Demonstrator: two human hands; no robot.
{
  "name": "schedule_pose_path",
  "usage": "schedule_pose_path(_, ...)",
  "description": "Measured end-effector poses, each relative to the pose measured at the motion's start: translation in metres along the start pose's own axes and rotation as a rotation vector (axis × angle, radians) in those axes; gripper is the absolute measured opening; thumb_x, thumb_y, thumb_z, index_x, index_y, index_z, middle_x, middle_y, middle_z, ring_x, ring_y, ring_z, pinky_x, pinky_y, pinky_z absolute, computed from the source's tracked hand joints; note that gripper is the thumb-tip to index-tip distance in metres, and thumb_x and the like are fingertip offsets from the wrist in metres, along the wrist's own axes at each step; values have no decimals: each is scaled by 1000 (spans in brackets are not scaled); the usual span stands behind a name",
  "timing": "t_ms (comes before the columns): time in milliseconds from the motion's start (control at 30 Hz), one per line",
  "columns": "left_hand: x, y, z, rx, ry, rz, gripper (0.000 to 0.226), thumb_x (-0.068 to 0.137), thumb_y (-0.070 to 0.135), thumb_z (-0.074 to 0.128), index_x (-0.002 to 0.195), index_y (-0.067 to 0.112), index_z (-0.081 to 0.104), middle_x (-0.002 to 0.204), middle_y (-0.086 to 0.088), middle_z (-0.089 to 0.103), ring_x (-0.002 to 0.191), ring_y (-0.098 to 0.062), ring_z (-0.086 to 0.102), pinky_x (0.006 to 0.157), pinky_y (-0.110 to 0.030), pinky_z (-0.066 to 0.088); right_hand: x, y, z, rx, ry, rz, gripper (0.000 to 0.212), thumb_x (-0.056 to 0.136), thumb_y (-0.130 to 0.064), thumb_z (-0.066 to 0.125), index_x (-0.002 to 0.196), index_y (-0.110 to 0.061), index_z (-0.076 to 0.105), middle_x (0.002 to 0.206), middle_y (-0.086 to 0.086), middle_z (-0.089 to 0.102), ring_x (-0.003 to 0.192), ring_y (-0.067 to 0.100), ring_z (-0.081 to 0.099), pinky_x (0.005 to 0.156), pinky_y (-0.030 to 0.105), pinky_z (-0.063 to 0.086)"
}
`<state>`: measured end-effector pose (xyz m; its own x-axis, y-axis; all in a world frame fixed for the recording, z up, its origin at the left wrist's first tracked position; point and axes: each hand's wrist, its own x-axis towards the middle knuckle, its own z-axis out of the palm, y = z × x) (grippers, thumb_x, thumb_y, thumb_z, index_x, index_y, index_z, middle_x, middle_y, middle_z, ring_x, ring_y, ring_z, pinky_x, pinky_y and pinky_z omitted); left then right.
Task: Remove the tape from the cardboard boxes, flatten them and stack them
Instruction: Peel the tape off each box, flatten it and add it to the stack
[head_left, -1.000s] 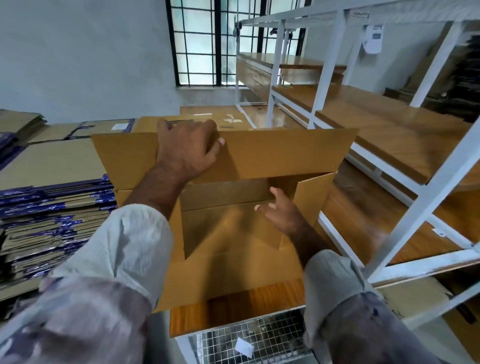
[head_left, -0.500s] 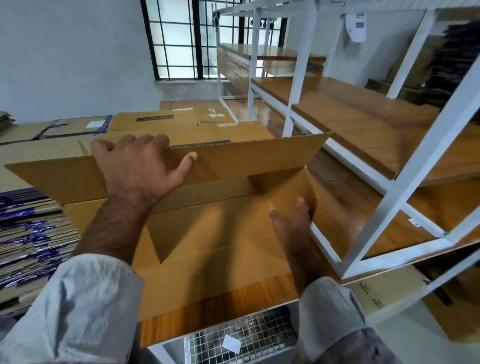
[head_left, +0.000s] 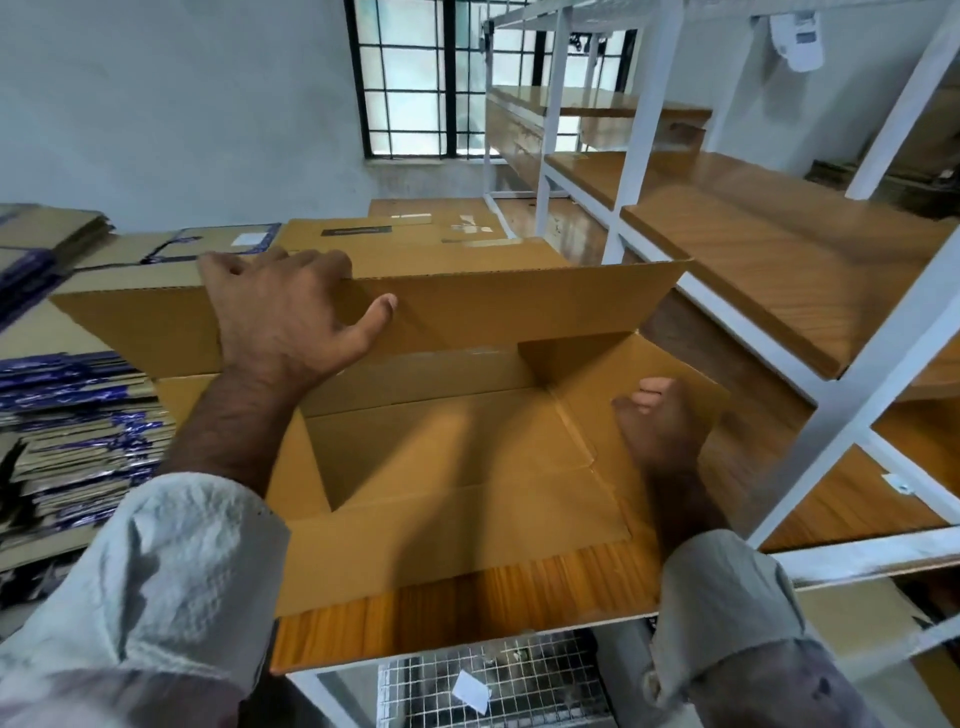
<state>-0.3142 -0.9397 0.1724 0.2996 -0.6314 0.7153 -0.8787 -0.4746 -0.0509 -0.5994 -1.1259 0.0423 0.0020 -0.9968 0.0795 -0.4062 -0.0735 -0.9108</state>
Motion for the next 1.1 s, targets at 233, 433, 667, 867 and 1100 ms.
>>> schedule_pose_path(233,-27,0,2,-13,242,-61,46,88,64,60,101,20,65,109,-6,66,111,-31,53,97,-49,29,-81,-104,61,13,-214,-860,42,93,-24,70,133,-24,57,126,-4,63,100,8,65,74,29,61)
schedule_pose_path(433,-80,12,10,-43,332,90,14,93,31,66,95,17,68,82,-3,69,81,-26,62,77,-42,39,-104,-145,94,-74,-266,-976,76,92,-20,70,155,-41,32,106,-10,69,88,11,68,65,35,63)
schedule_pose_path(667,-92,-18,33,105,-691,-231,57,102,53,48,149,28,31,101,-6,64,91,-25,64,83,-41,51,-112,-157,95,-225,-150,-841,31,98,-35,66,128,-30,60,84,-15,69,80,14,69,75,31,58)
schedule_pose_path(867,-110,-51,0,129,-631,-244,34,104,51,44,103,20,59,73,1,50,67,-16,56,72,-35,55,-122,-162,87,-250,-54,-738,30,98,-40,67,125,-28,65,94,-7,74,90,18,69,81,33,53)
schedule_pose_path(1100,-166,-138,-45,112,-581,-555,44,104,56,41,87,16,51,66,0,49,53,-10,48,48,-23,36,-137,-159,83,-227,-15,-673,29,98,-35,66,125,-23,65,107,1,73,103,24,69,87,48,58)
